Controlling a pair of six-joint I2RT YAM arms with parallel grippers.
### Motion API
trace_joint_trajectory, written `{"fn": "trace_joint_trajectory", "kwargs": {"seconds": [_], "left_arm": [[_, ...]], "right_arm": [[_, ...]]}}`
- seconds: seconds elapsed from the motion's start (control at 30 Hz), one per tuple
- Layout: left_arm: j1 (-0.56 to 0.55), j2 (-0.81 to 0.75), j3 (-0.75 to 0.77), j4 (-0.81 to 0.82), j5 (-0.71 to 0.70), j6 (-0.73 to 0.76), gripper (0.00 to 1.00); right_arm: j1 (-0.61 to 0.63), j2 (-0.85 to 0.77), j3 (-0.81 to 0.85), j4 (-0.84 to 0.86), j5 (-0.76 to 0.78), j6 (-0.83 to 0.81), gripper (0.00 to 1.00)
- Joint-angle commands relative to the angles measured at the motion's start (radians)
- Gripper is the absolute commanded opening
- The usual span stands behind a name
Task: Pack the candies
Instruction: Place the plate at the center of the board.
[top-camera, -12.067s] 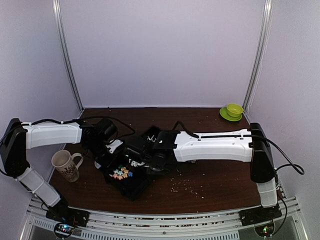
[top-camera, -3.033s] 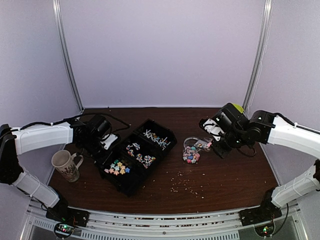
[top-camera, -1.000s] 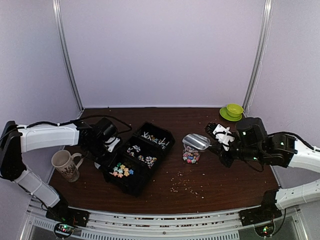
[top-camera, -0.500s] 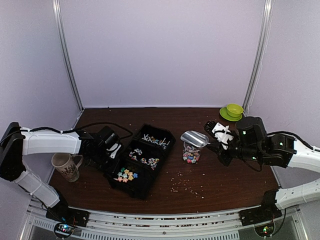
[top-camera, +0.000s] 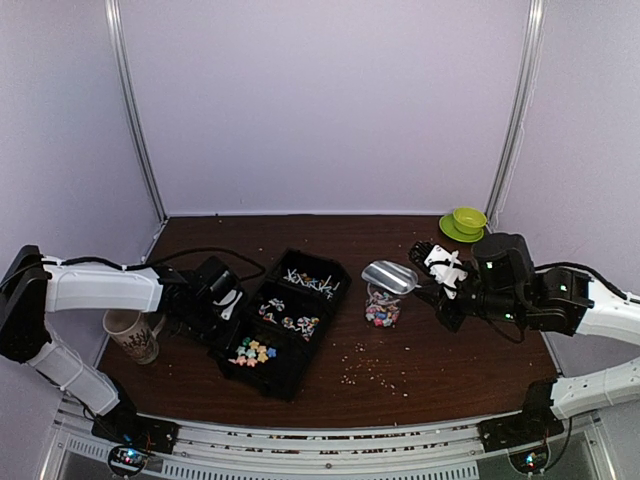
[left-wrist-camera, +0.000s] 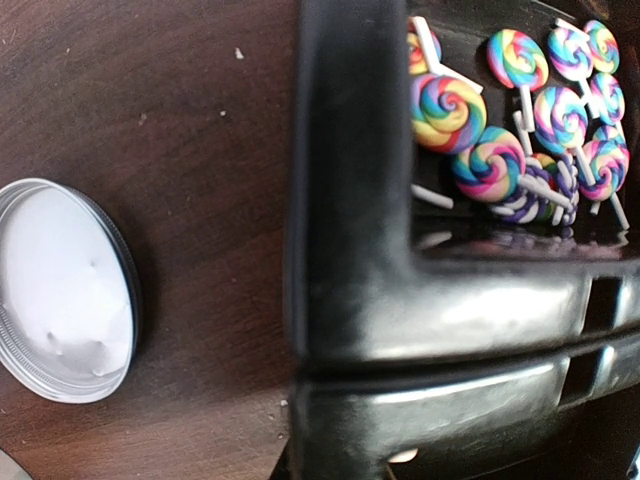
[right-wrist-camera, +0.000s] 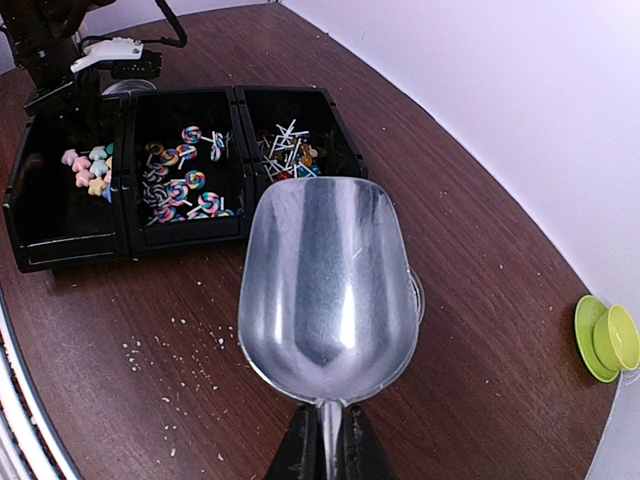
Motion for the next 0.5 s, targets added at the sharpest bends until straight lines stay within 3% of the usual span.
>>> {"fn": "trace_joint_trajectory", "kwargs": {"seconds": [0.0,0.47], "left_arm": [[-0.004,-0.032,-0.005,0.03,-0.019,-0.021,0.07],[-0.004,-0.03,-0.011,0.031,-0.04,-0.018,0.18]], "right_arm": [[0.006,-0.013,0.025,0.019,0.021,-0.012,0.0],[0.005,-0.005,0.033,0.007,0.022,-0.013,0.0]]}}
